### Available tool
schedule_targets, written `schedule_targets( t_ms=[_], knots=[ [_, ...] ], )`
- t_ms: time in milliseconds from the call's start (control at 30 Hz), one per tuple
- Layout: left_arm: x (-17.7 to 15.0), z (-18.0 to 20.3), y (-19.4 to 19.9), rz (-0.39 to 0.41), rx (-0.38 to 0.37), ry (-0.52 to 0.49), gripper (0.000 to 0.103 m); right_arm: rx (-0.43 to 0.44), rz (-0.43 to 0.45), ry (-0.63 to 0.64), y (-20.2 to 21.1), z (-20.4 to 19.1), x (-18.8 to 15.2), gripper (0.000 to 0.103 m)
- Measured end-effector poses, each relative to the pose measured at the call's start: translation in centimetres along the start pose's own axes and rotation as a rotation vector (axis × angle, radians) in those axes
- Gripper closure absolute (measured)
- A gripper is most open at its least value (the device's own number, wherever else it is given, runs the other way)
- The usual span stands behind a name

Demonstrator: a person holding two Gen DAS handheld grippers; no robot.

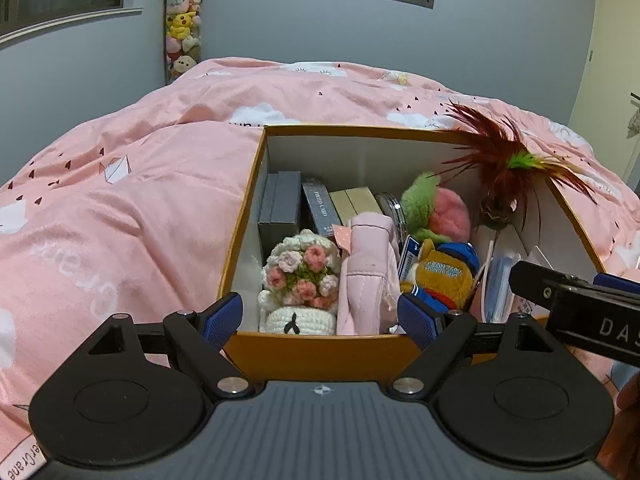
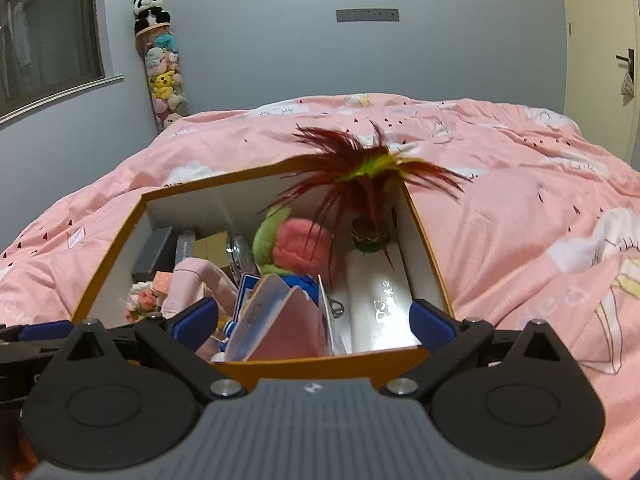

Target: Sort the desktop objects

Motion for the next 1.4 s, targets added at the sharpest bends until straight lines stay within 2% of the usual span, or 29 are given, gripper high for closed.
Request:
schedule_targets(
  t_ms=[600, 1400],
  knots=[
    [-0.25, 0.12, -0.59, 0.012, 0.008, -0.009, 0.003, -0.032, 0.002, 0.052, -0.49, -0.05, -0.56, 0.001],
    [-0.2, 0.17, -0.67, 0.008, 0.006, -0.014, 0.003, -0.038, -0.005, 0.059, -0.74, -0.06, -0.68, 0.001]
  ],
)
Point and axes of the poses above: each gripper's, at about its wrist camera, not at the fingertips, and y roughly against the way its jaws point, z to its right, x to its top, the point moved 4 cm from there along -y, roughly the way its jaws point, and after that the axes turned 11 degrees about x, right-handed, at the moved point
